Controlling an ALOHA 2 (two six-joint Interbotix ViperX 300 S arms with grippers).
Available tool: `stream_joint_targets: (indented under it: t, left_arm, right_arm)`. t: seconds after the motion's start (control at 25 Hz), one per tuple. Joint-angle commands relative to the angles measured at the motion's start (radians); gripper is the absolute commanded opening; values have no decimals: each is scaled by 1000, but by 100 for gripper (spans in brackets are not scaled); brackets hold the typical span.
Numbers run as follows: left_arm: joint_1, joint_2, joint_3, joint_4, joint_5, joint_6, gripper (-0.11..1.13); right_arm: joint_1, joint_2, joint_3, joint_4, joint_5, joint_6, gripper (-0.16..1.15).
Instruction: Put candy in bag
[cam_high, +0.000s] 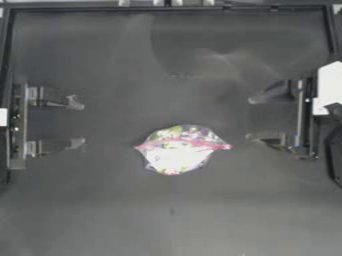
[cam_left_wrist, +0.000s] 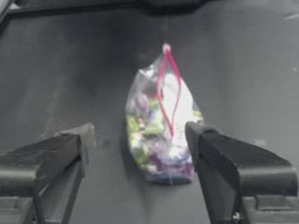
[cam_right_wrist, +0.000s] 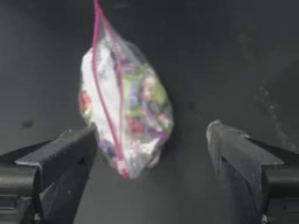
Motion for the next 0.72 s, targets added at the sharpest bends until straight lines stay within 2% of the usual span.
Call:
stream_joint_targets:
  t: [0.04, 0.72]
  left_arm:
    - [2, -34, 8, -2, -6, -2, 95]
    - [9, -163, 77, -11, -11, -2, 94]
  right_arm:
    - [-17, -44, 12, 3, -31, 0, 100]
    - [-46, -97, 61, 2, -66, -2, 100]
